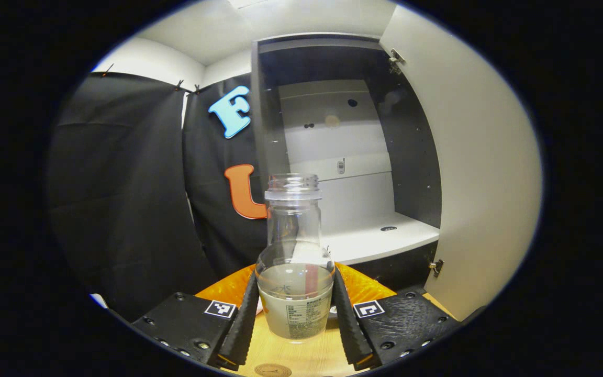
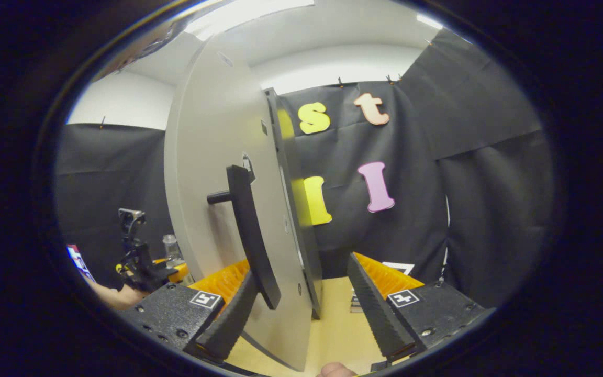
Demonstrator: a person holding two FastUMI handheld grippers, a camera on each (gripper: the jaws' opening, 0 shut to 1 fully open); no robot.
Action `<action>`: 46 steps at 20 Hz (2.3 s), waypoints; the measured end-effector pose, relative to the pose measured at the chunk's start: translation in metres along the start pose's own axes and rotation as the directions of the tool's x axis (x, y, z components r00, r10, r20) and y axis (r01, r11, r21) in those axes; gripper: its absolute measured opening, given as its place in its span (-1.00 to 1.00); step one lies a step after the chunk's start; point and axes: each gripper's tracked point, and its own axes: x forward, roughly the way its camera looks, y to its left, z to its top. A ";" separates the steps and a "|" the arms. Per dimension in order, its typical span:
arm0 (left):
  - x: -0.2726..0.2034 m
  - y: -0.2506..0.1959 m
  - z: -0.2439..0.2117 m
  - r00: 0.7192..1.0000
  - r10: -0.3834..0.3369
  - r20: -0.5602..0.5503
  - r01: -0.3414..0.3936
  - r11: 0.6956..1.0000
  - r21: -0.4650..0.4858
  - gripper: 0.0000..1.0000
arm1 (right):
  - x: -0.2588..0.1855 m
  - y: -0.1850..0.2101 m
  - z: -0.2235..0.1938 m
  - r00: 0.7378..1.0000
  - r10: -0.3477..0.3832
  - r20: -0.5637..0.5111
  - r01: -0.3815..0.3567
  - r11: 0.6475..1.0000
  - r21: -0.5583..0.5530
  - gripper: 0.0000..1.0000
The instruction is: Open the cabinet door with the right hand, grasp the bottle in the cabinet with the left hand and place it on the coaster, then close the cabinet door with the right hand.
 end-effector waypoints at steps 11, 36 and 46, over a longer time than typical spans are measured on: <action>-0.057 0.068 -0.191 0.997 0.032 -0.076 -0.032 0.999 -0.002 0.34 | -0.039 -0.016 -0.014 0.984 -0.177 -0.009 0.169 0.952 -0.255 1.00; -0.028 0.058 -0.299 0.993 0.118 0.009 -0.118 0.992 -0.053 0.38 | -0.114 -0.090 -0.206 0.655 -0.475 -0.588 0.533 0.842 -0.087 1.00; -0.029 0.065 -0.306 0.987 0.159 -0.029 -0.161 0.982 -0.100 0.94 | -0.116 -0.087 -0.215 0.637 -0.441 -0.632 0.521 0.851 -0.069 1.00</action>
